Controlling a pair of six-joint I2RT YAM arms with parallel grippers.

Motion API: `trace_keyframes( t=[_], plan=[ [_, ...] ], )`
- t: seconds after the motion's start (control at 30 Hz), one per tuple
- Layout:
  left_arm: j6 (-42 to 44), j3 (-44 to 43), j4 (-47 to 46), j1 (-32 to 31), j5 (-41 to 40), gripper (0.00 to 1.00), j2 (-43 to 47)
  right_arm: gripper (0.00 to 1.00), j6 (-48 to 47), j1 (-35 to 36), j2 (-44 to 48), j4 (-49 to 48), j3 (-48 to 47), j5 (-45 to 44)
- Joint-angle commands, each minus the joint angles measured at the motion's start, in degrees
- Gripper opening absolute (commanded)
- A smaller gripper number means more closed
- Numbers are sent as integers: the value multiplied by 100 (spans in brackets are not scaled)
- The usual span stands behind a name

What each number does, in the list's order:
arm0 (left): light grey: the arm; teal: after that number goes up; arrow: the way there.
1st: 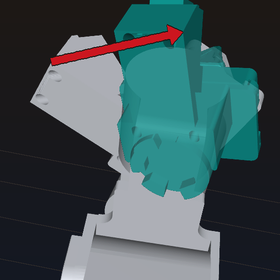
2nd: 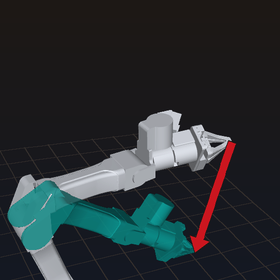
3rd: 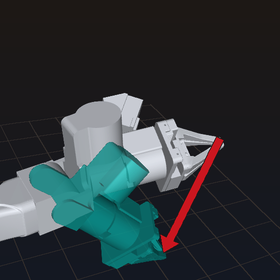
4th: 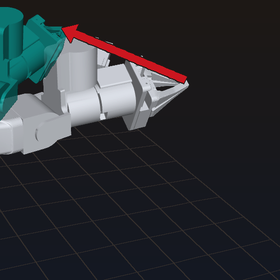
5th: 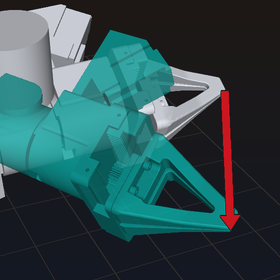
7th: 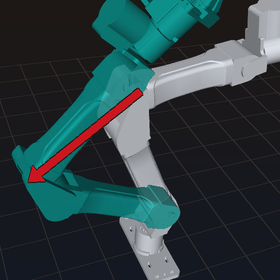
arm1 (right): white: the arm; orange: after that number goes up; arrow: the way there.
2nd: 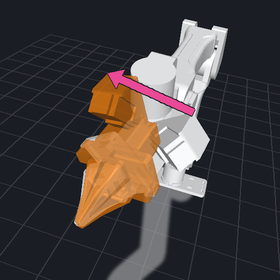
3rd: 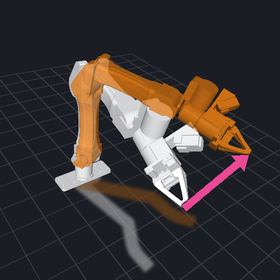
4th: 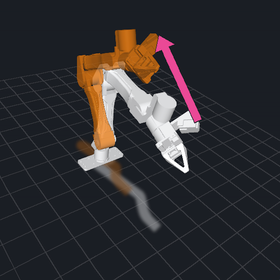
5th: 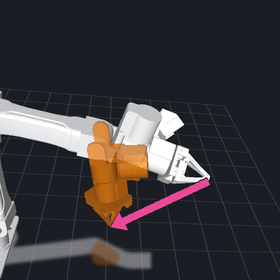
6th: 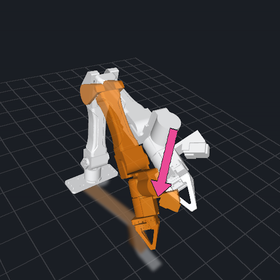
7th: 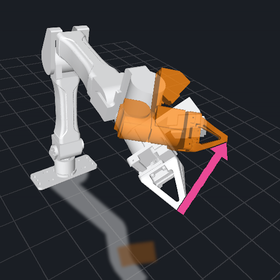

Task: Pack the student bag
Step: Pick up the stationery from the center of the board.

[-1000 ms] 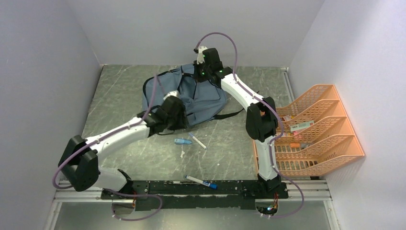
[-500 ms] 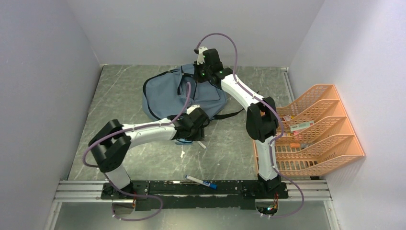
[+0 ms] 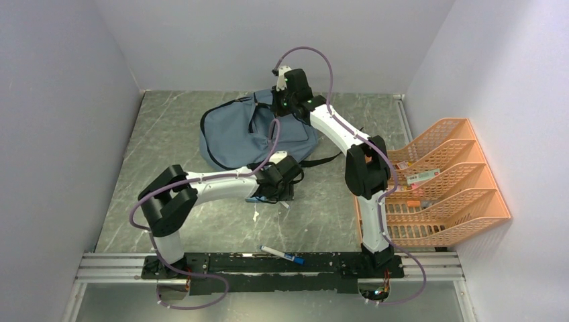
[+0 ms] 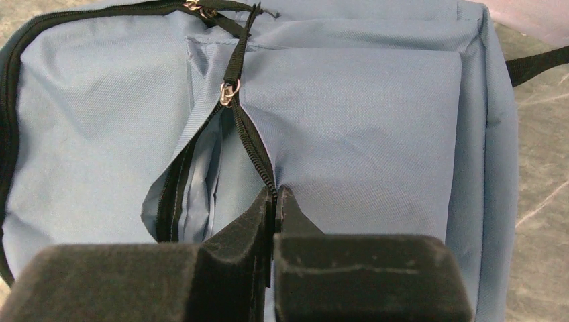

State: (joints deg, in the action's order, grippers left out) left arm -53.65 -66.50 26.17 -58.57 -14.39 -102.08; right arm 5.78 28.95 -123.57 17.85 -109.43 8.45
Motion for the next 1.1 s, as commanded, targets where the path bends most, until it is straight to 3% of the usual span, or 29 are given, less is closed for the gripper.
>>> trace_keyframes(
  t=[0.0,0.8,1.07],
  plan=[
    [-163,-244,256,-23,-378,54,-145,0,-37,-4,306,-51,53,-53],
    [111,-557,249,167,-475,51,-796,0,-59,-6,307,-30,44,-45],
    [325,-425,239,158,-328,31,-820,0,-68,-6,309,-45,62,-54]
  ],
)
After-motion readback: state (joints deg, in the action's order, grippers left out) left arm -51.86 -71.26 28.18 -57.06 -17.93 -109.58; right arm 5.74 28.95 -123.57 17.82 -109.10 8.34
